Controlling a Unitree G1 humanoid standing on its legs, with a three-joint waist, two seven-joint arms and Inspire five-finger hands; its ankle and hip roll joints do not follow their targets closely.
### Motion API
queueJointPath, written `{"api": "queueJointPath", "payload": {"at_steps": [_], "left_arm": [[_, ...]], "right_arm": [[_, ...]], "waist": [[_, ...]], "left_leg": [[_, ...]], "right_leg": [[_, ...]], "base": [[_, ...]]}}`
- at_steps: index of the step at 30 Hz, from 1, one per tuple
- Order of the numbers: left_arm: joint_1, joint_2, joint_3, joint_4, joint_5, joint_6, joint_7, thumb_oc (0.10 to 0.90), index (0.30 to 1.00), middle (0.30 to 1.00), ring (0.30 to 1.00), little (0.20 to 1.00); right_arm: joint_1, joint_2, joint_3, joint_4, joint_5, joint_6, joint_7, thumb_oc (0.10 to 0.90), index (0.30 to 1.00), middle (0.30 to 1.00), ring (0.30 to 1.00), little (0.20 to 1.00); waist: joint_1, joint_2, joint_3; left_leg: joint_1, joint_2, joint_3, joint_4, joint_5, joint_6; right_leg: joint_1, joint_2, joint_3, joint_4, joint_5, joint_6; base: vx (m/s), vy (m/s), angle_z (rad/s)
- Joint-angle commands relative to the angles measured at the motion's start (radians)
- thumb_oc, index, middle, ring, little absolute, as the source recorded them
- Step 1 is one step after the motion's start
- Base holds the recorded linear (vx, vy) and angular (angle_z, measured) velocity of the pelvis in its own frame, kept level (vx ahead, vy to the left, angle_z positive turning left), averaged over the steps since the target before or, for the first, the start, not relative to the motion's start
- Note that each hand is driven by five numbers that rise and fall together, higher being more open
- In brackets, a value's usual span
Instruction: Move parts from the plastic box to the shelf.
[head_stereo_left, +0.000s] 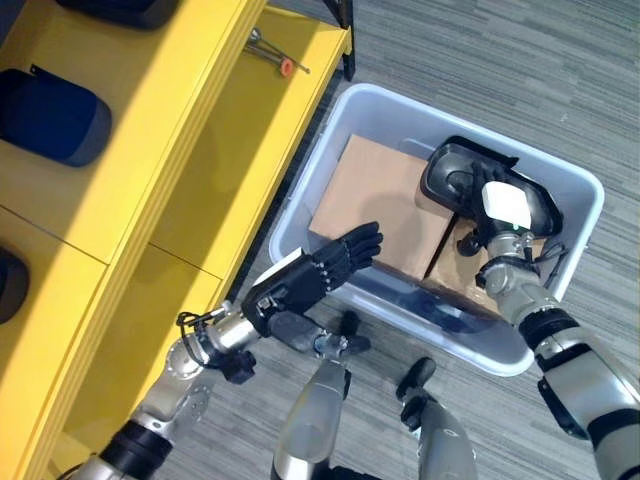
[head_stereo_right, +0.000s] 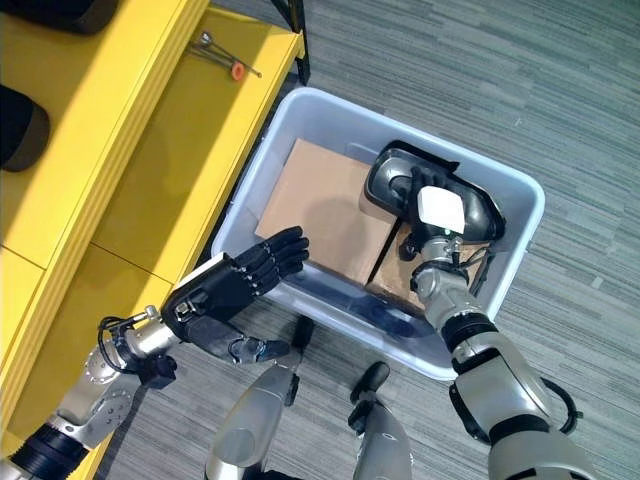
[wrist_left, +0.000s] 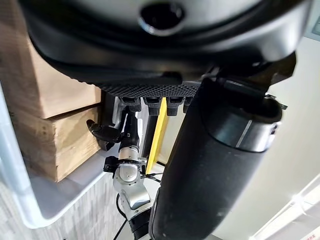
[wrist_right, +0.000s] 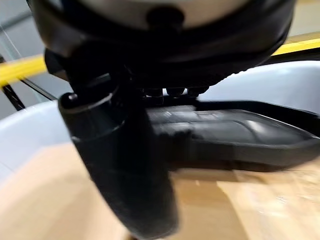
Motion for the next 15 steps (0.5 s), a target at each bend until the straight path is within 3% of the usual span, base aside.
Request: {"api": "queueJointPath", "payload": {"at_steps": [1, 5, 9, 10, 11, 12, 15], "left_arm": [[-0.015, -0.025, 0.014, -0.136, 0.014, -0.092, -0.019, 0.900, 1.000, 1.000, 1.000, 1.000], [-0.013, -0.010, 0.002, -0.144, 0.002, -0.099, -0.022, 0.900, 1.000, 1.000, 1.000, 1.000], [-0.032, -0.005, -0.017, -0.142, 0.008, -0.087, -0.016, 0.900, 1.000, 1.000, 1.000, 1.000], [-0.031, -0.006, -0.025, -0.137, 0.011, -0.088, -0.011, 0.900, 1.000, 1.000, 1.000, 1.000], [-0.038, -0.005, -0.023, -0.137, 0.010, -0.088, -0.009, 0.900, 1.000, 1.000, 1.000, 1.000], [-0.045, 0.001, -0.037, -0.129, -0.001, -0.092, 0.002, 0.900, 1.000, 1.000, 1.000, 1.000], [-0.042, 0.004, -0.038, -0.134, 0.001, -0.086, 0.003, 0.900, 1.000, 1.000, 1.000, 1.000]], "right_arm": [[-0.182, -0.101, 0.068, -0.057, -0.049, 0.017, -0.104, 0.900, 1.000, 1.000, 1.000, 1.000], [-0.217, -0.126, 0.099, -0.014, -0.046, 0.062, -0.114, 0.900, 1.000, 1.000, 1.000, 1.000], [-0.259, -0.140, 0.125, 0.047, -0.063, 0.057, -0.127, 0.900, 1.000, 1.000, 1.000, 1.000], [-0.261, -0.138, 0.135, 0.057, -0.075, 0.074, -0.136, 0.900, 1.000, 1.000, 1.000, 1.000], [-0.270, -0.140, 0.135, 0.058, -0.078, 0.079, -0.140, 0.900, 1.000, 1.000, 1.000, 1.000], [-0.291, -0.145, 0.152, 0.070, -0.102, 0.098, -0.135, 0.900, 1.000, 1.000, 1.000, 1.000], [-0.316, -0.161, 0.166, 0.073, -0.108, 0.106, -0.124, 0.900, 1.000, 1.000, 1.000, 1.000]], "waist": [[-0.007, 0.024, -0.021], [0.000, 0.025, -0.021], [-0.001, 0.023, -0.021], [-0.003, 0.019, -0.021], [-0.002, 0.022, -0.021], [-0.004, 0.018, -0.021], [-0.004, 0.019, -0.021]], "left_leg": [[-0.045, -0.015, 0.040, 0.070, -0.089, 0.011], [-0.106, -0.018, 0.032, 0.076, -0.076, 0.014], [-0.157, -0.013, 0.033, 0.090, -0.075, 0.012], [-0.148, -0.015, 0.033, 0.095, -0.097, 0.007], [-0.170, -0.011, 0.035, 0.095, -0.075, 0.012], [-0.172, -0.012, 0.038, 0.106, -0.098, 0.007], [-0.198, -0.010, 0.037, 0.115, -0.097, 0.005]], "right_leg": [[-0.036, 0.040, 0.039, 0.103, -0.059, -0.019], [-0.101, 0.048, 0.035, 0.130, -0.061, -0.023], [-0.157, 0.054, 0.030, 0.149, -0.061, -0.025], [-0.152, 0.051, 0.040, 0.161, -0.083, -0.016], [-0.169, 0.053, 0.028, 0.155, -0.062, -0.026], [-0.178, 0.050, 0.036, 0.176, -0.085, -0.019], [-0.202, 0.049, 0.031, 0.188, -0.087, -0.021]], "base": [[-0.02, -0.058, -0.03], [-0.02, -0.064, 0.06], [0.00, -0.048, 0.02], [0.00, 0.000, 0.00], [0.04, -0.043, -0.04], [-0.03, -0.025, -0.04], [0.01, -0.015, -0.02]]}}
